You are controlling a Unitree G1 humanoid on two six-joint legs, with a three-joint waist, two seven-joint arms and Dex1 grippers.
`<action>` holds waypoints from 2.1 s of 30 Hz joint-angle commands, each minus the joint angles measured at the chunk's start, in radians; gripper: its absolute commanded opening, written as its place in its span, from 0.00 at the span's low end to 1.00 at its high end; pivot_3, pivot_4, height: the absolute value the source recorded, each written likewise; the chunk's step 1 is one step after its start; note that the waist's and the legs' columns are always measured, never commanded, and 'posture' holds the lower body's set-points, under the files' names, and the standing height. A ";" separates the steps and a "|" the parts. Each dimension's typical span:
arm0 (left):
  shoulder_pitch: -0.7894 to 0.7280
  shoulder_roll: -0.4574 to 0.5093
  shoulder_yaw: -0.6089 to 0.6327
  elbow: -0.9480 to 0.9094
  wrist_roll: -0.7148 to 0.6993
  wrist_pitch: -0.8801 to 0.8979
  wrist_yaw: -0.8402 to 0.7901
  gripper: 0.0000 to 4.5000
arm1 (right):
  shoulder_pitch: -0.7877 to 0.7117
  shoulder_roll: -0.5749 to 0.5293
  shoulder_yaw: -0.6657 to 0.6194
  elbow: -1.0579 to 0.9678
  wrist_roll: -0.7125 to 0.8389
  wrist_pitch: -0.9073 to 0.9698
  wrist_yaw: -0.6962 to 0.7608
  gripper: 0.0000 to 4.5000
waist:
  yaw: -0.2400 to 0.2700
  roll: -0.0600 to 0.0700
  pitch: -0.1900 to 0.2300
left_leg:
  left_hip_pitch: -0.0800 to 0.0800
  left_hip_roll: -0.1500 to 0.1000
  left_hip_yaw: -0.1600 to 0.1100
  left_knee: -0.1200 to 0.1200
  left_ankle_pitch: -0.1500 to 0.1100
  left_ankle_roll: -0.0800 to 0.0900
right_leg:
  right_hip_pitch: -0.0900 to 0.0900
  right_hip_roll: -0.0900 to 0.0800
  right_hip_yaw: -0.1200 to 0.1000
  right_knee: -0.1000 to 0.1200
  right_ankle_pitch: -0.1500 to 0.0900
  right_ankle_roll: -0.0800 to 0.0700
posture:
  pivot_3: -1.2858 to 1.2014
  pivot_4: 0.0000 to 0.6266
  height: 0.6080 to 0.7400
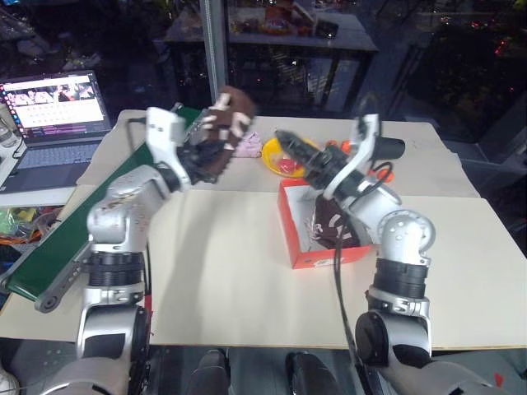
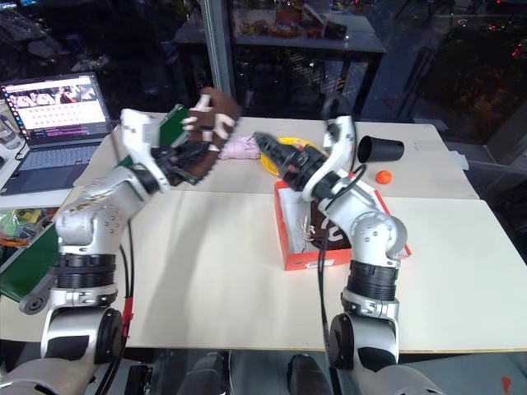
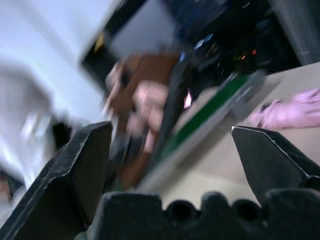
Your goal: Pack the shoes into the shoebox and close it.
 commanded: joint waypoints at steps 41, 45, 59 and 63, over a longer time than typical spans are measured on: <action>0.030 0.112 0.161 -0.005 -0.018 0.073 0.068 0.79 | -0.096 -0.471 0.259 0.117 -0.119 -0.074 0.153 0.48 | -0.031 0.004 0.002 | 0.001 0.000 -0.001 -0.001 0.000 0.001 | 0.000 0.001 0.001 -0.001 0.000 0.001 | 0.52 0.24 1.00; 0.107 0.144 0.165 -0.053 -0.020 0.095 0.073 0.79 | -0.125 -0.543 0.405 0.228 -0.244 -0.109 0.337 0.48 | -0.031 0.004 0.002 | 0.001 0.000 -0.001 -0.001 0.000 0.001 | 0.000 0.001 0.001 -0.002 0.000 0.000 | 0.52 0.24 1.00; 0.210 0.085 0.161 -0.218 -0.058 0.158 0.180 0.79 | -0.150 -0.482 0.659 0.676 -0.613 -0.433 0.698 0.48 | -0.025 0.003 0.002 | 0.000 -0.001 -0.001 -0.001 0.000 0.001 | 0.000 0.000 0.001 -0.002 0.000 0.001 | 0.52 0.24 1.00; 0.230 0.076 0.165 -0.241 -0.060 0.171 0.206 0.79 | -0.192 -0.420 0.741 0.876 -0.739 -0.527 0.754 0.48 | -0.026 0.003 0.002 | 0.004 -0.001 -0.001 0.000 0.000 0.001 | 0.003 0.000 0.001 -0.002 0.000 0.001 | 0.52 0.24 1.00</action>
